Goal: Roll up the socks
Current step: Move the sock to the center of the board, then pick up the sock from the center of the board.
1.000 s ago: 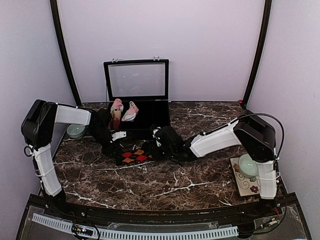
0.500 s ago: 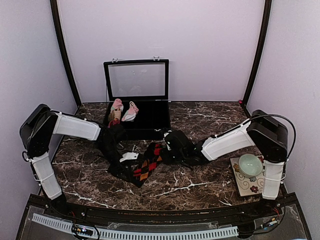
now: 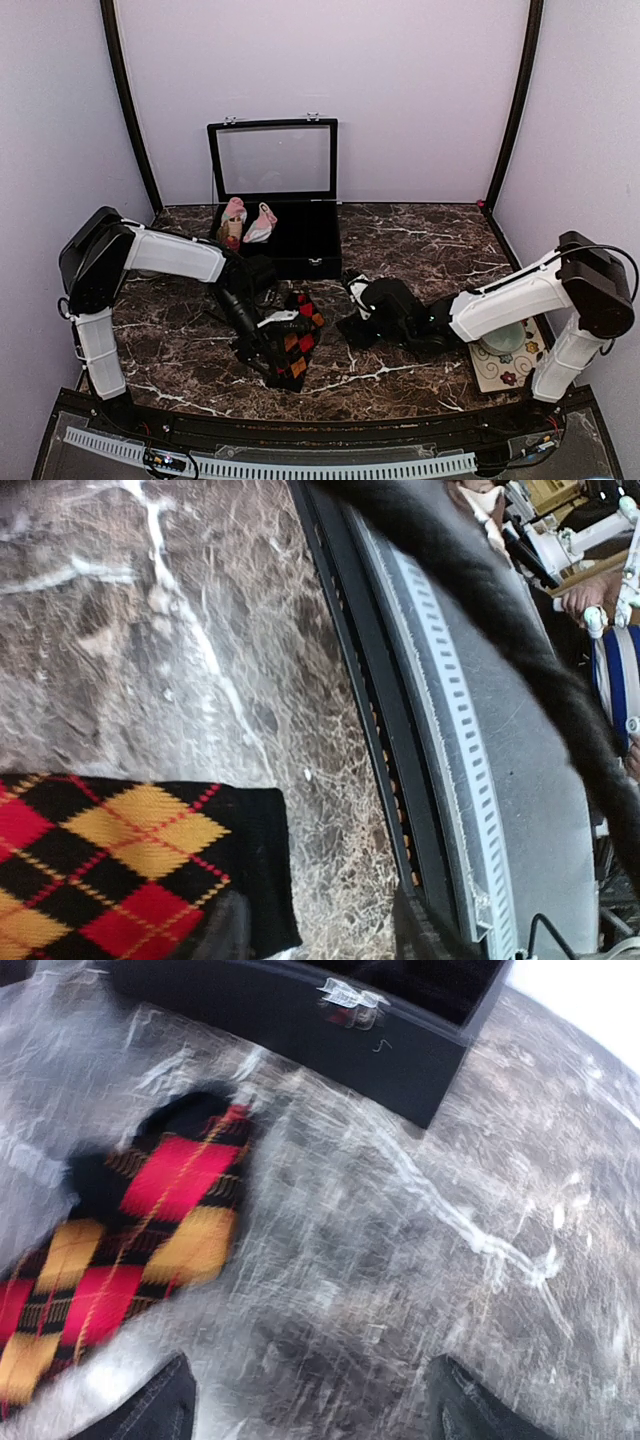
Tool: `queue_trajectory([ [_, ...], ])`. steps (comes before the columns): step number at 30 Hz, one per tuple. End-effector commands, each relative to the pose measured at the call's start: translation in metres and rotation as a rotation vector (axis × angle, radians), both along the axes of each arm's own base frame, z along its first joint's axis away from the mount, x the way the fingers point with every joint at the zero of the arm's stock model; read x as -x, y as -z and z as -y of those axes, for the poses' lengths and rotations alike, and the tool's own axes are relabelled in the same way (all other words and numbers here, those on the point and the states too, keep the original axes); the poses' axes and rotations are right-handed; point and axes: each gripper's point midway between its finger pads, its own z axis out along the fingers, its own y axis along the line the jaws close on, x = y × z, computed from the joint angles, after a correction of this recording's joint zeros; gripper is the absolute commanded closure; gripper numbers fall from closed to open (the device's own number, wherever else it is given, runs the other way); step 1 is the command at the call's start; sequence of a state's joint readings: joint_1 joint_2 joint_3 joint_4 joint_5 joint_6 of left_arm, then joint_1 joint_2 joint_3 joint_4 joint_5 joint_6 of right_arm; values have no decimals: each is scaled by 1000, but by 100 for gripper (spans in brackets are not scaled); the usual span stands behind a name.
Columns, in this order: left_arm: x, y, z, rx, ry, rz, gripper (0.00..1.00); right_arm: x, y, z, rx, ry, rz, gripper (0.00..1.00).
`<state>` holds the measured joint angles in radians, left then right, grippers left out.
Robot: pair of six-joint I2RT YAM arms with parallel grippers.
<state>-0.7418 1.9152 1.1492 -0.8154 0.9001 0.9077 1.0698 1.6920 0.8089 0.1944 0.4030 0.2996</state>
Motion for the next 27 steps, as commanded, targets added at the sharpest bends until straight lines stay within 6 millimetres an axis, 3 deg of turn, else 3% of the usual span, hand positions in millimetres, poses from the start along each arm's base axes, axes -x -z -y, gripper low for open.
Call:
queue_trajectory([
  [1,-25,-52,-4,71,-124,-58,31,49,-12,-15,47,-259,162,17],
  [2,-41,-60,-11,79,-177,-43,7,61,-21,-20,30,-326,200,15],
  [3,-57,-67,-18,83,-230,-16,1,75,-24,-27,19,-404,212,10],
  [5,-79,-80,-30,85,-301,72,1,98,-24,-38,32,-532,225,2],
  [8,-100,-91,-48,40,-377,276,1,120,-25,-60,40,-646,242,2],
  [11,-128,-96,-71,-59,-491,514,1,132,-15,-84,63,-720,246,8],
  [13,-167,-93,-97,-165,-717,693,1,137,-12,-102,48,-755,255,13],
  [15,-181,-80,-122,-215,-830,806,1,141,-10,-116,29,-784,249,21],
  [18,-174,-70,-136,-249,-846,840,1,146,-4,-132,18,-827,228,32],
  [21,-168,-75,-136,-223,-828,851,2,149,8,-139,32,-851,195,46],
  [24,-154,-87,-123,-129,-788,810,2,152,18,-141,36,-861,163,52],
  [27,-131,-83,-109,-76,-707,695,1,151,30,-136,49,-842,138,54],
])
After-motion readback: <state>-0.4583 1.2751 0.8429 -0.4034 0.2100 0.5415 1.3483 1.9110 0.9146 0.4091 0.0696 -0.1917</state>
